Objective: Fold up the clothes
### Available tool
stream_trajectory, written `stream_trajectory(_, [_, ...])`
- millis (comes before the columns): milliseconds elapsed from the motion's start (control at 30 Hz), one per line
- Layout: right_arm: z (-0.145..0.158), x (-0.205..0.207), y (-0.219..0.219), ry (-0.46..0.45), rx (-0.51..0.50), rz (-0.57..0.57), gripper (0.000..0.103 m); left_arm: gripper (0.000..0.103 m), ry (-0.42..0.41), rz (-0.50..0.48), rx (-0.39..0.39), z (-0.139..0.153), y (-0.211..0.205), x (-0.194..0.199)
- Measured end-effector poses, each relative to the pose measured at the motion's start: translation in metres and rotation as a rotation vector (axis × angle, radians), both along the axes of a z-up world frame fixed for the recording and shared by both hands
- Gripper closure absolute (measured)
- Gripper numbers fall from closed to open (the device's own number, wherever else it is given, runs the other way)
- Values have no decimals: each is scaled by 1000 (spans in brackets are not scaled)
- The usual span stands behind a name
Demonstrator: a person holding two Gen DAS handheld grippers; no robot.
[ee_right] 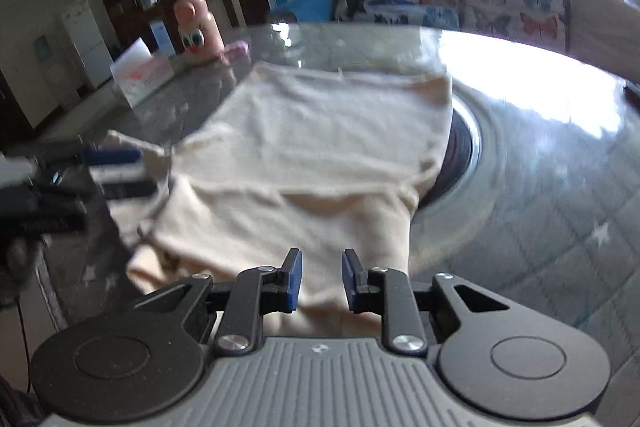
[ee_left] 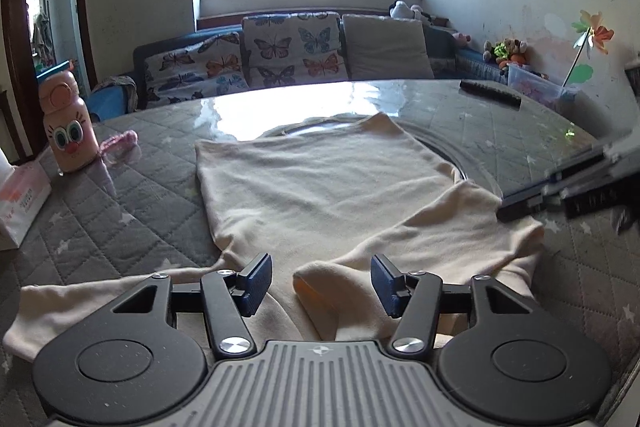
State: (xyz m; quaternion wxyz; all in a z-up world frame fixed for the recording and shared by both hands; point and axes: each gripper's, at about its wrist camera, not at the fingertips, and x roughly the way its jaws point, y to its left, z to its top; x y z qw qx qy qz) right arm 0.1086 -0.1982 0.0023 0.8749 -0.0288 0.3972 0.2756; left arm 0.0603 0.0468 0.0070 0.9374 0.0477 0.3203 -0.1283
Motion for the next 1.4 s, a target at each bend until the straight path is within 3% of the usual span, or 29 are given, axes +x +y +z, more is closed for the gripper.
stream_trajectory(133, [-2,22,7,-21,15,-23,81,57,36,4,-3,-10,-4,7])
stream_trajectory(367, [-19,44,22,-57,-59,-3,81,59,66,40,-2,-19,-1,17])
stream_trajectory(400, [-21,45,22,-54,-66,-3,81,73,64,38,0,-19,-1,17])
stream_trajectory(500, [-24,47,21,-44,-71,-5,81,92,47,35,13,-17,-2,19])
stream_trajectory(600, [-25,46,20,-50,-77,-8,81,96,1,25,14,-6,-1,18])
stream_trajectory(733, [-27,45,23,-74,-97,-18,81,95,2,43,33,-5,2,23])
stream_trajectory(900, [-24,41,28,-95,-117,-8,75,86,18,38,50,-13,10,12])
stream_trajectory(933, [-21,38,30,-102,-122,-2,72,81,9,34,50,-10,11,7])
stream_trajectory(1000, [-15,31,35,-108,-118,31,72,56,-2,30,36,-5,13,-2])
stream_trajectory(1167, [-11,14,49,-57,-84,128,70,55,18,17,29,-10,13,-10])
stream_trajectory(1300, [-18,-5,58,-33,-146,181,70,55,34,26,54,-19,13,-12])
stream_trajectory(1400, [-9,-13,64,-68,-167,210,70,55,21,34,78,-20,14,-15])
